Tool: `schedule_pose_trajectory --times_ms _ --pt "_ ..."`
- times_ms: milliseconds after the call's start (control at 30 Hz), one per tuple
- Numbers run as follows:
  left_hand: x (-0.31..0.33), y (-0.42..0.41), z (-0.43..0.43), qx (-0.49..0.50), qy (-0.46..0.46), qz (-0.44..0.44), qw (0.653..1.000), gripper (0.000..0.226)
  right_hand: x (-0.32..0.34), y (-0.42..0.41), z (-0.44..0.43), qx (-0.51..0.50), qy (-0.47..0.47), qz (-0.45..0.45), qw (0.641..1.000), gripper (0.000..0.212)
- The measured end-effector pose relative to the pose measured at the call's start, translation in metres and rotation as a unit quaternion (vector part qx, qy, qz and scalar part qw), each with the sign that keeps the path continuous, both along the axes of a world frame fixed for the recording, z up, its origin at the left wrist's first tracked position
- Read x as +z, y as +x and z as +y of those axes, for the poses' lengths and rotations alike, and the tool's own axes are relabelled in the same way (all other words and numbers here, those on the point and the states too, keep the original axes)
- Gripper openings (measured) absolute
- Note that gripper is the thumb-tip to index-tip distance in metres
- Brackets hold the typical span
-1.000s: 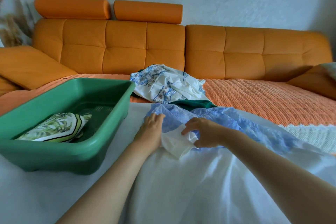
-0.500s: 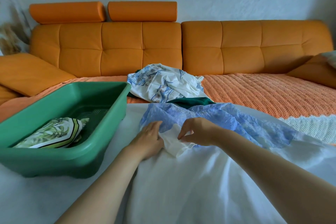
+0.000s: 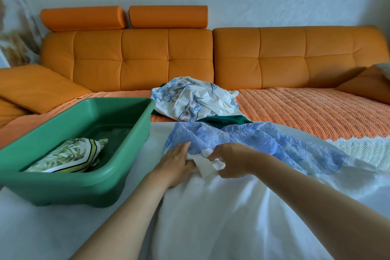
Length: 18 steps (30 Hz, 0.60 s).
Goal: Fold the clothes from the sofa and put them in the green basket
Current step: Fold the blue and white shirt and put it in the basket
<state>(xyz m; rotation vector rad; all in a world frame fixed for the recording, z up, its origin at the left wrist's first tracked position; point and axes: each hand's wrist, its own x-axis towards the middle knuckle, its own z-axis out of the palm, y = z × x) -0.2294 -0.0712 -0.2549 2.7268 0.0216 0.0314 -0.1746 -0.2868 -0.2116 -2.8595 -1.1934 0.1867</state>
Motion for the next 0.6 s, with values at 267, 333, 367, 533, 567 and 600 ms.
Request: schedule_pose_trajectory --times_ms 267,333,367,533,567,600 --pt "0.012 0.008 -0.010 0.100 -0.114 -0.109 0.982 0.039 -0.002 -0.002 0.003 -0.013 0.087 -0.069 0.994 0.029" --pt "0.015 0.008 -0.012 0.099 -0.092 -0.145 0.980 0.040 -0.003 -0.001 0.001 -0.024 0.088 -0.066 0.994 0.035" --pt "0.014 0.007 -0.013 0.093 -0.086 -0.163 0.978 0.044 -0.002 -0.001 0.001 -0.032 0.078 -0.059 0.995 0.041" --pt "0.008 -0.001 -0.012 0.022 -0.078 -0.173 0.982 0.082 -0.005 0.018 -0.002 -0.146 0.210 -0.082 0.963 0.041" --pt "0.005 -0.002 -0.010 -0.002 -0.057 -0.152 0.987 0.092 -0.002 0.026 -0.007 -0.186 0.279 -0.085 0.938 0.046" --pt "0.002 -0.003 -0.007 -0.022 -0.042 -0.121 0.992 0.097 0.000 0.032 -0.013 -0.220 0.319 -0.091 0.917 0.048"
